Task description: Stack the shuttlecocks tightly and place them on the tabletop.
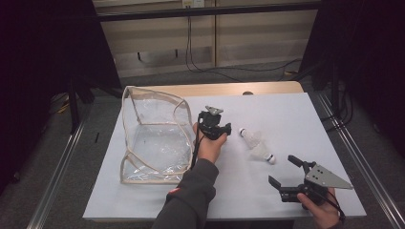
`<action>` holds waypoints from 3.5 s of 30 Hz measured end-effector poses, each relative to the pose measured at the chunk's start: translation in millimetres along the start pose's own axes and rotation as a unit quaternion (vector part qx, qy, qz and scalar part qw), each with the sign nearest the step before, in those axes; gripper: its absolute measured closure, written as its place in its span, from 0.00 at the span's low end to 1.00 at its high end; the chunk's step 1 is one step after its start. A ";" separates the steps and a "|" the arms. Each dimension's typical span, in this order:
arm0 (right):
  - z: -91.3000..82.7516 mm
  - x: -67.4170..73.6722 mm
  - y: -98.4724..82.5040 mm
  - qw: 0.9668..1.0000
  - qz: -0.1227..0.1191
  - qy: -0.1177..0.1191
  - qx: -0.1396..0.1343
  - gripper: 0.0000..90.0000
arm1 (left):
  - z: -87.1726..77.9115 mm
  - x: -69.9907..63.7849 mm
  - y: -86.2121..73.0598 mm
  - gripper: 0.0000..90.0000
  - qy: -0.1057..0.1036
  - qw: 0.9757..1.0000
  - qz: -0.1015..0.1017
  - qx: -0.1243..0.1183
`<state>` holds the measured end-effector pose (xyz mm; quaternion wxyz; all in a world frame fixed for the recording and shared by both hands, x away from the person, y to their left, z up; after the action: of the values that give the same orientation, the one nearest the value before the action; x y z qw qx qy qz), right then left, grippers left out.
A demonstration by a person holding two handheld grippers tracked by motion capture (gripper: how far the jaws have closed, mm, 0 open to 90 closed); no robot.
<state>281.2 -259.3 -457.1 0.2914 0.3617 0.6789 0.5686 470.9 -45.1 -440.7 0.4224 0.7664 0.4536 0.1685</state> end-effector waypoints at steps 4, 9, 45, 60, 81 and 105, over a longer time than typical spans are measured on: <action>0.3 0.5 0.1 1.000 0.000 0.001 0.000 0.02 | -0.2 -1.1 0.3 0.54 -0.005 1.000 0.001 0.000; -0.1 0.1 0.1 1.000 0.000 0.000 -0.001 0.02 | -0.4 -2.6 -0.7 0.48 -0.011 1.000 -0.002 0.006; 2.1 -1.0 0.3 1.000 0.003 0.000 0.000 0.02 | -33.7 -52.7 -11.9 0.10 -0.132 0.991 0.010 0.017; 3.5 -4.7 -1.4 1.000 0.009 -0.003 0.000 0.02 | -49.6 -60.3 -28.1 0.07 -0.160 0.987 0.030 0.007; 11.4 -7.4 -3.1 1.000 0.011 0.002 0.004 0.02 | -72.6 -63.4 -62.9 0.06 -0.224 0.972 0.065 0.034; 7.9 -9.6 -5.0 1.000 0.007 -0.006 0.009 0.02 | -99.5 -71.4 -101.4 0.08 -0.281 0.951 0.103 0.072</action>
<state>292.2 -263.2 -463.6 0.2881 0.3721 0.6797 0.5627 313.0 -32.2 -454.6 0.4567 0.8537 0.2461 -0.0442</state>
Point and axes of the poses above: each handheld gripper's, and its own axes: z roughly forward along the jaws, y roughly out of its top, x roughly to its left, the point moved 5 cm from there along z, roughly forward along the jaws, and after that the axes turned 2 degrees about -x, right-handed, at the moved point
